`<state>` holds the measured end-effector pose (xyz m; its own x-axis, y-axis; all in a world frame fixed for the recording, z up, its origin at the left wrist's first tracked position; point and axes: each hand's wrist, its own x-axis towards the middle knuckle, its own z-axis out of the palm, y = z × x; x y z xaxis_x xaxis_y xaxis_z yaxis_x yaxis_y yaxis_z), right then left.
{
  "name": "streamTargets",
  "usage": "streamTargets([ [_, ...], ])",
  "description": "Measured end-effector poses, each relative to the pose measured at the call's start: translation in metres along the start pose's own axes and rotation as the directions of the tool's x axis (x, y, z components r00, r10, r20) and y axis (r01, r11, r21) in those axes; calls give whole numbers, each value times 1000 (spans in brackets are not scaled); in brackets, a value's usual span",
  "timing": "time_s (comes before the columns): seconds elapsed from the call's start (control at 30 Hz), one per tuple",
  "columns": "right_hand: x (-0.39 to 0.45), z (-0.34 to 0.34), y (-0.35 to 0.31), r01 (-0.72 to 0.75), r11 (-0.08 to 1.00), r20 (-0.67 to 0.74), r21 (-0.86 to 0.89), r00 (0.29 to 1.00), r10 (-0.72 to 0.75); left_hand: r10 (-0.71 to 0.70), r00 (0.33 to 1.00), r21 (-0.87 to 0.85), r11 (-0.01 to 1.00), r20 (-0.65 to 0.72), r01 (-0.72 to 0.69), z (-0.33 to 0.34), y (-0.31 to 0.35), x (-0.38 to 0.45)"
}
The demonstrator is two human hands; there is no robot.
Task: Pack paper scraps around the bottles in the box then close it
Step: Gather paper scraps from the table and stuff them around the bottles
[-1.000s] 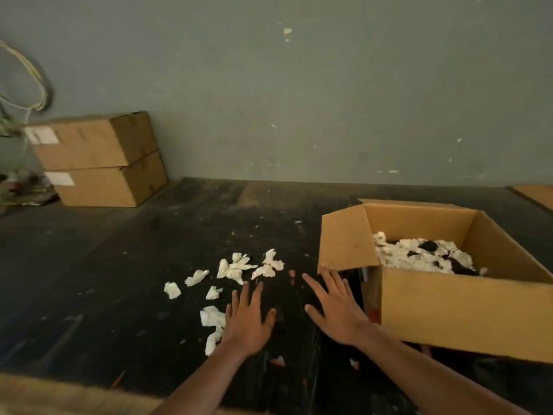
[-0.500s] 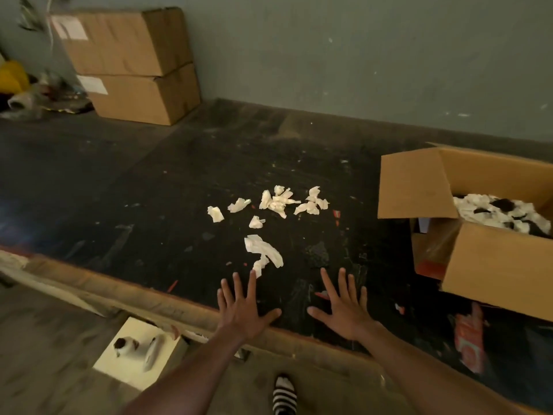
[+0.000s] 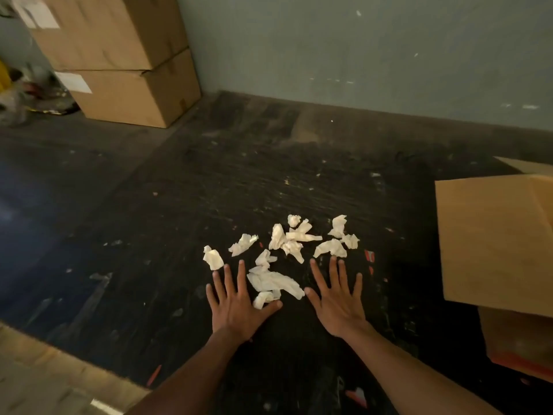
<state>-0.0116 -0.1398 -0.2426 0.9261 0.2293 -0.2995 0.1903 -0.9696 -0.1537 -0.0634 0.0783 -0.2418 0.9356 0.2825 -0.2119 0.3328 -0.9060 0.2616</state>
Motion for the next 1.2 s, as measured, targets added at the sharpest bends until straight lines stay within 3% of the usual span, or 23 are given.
streamTargets([
  [0.1,29,-12,-15,146,982,-125,121,983,-131,45,998,-60,997,-54,-48,-8,0,27],
  [0.2,60,-36,-7,96,959,-363,268,932,8,98,989,-70,992,-113,-106,-19,-12,37],
  [0.27,87,-54,14,-41,945,-324,324,934,152,94,991,-28,995,-96,-97,-27,-26,45],
  [0.33,116,-67,38,-123,935,-185,332,964,192,95,995,12,995,-27,-95,-35,-38,59],
  [0.4,139,-74,53,-81,937,-49,340,993,104,108,992,20,994,69,-109,-40,-46,80],
  [0.47,154,-77,49,62,949,20,309,997,-72,154,977,40,986,148,-161,-44,-47,99],
  [0.6,164,-76,13,400,904,108,154,902,-417,347,898,95,919,271,-384,-51,-34,126],
  [0.7,160,-61,-7,537,843,158,-11,834,-529,474,827,84,851,303,-518,-50,-15,132],
  [0.8,150,-43,-13,571,793,102,-213,820,-564,500,842,45,854,205,-518,-36,4,128],
  [0.9,134,-33,-16,527,836,-93,-155,834,-543,492,870,92,865,30,-493,-20,13,111],
  [1.0,118,-23,-19,519,835,-292,-184,782,-550,506,859,153,857,-76,-492,-7,14,101],
  [1.07,110,-17,-22,509,835,-345,-210,760,-550,491,866,152,867,-92,-475,-6,16,98],
  [1.2,103,-16,-26,468,865,-334,-179,798,-501,493,865,125,867,-88,-482,-6,20,95],
])
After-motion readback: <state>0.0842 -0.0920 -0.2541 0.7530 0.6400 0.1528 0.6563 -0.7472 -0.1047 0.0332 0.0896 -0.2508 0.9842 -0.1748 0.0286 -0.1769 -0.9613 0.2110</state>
